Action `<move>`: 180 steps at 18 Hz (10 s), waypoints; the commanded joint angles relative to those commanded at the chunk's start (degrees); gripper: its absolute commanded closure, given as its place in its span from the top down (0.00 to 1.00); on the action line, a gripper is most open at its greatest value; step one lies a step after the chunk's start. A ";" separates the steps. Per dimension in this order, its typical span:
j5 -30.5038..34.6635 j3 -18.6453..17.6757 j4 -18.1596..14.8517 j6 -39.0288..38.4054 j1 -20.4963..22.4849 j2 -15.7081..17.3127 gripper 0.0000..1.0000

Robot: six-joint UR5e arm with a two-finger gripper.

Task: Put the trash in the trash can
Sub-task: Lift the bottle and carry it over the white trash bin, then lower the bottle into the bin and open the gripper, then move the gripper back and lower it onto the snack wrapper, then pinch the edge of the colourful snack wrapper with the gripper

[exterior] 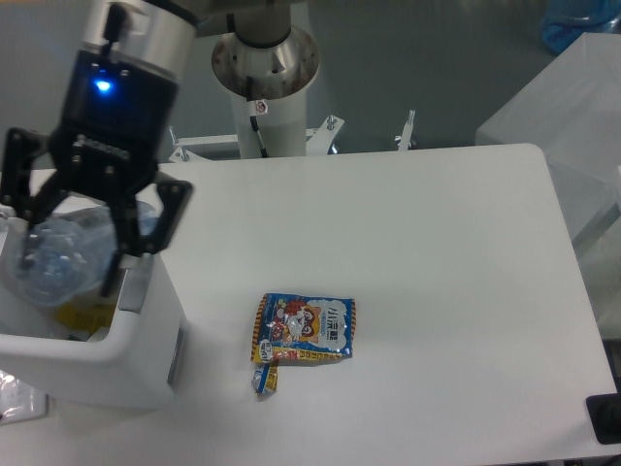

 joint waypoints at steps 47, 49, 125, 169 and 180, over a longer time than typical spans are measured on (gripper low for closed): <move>1.23 -14.07 0.09 2.11 -5.28 0.53 0.75; 1.23 -15.03 0.18 2.11 -5.28 0.53 0.75; 20.74 -26.82 1.32 20.92 6.85 -17.66 1.00; 23.91 -25.58 1.14 30.41 6.50 -19.42 0.26; 23.73 -26.46 0.62 30.41 7.46 -17.06 0.00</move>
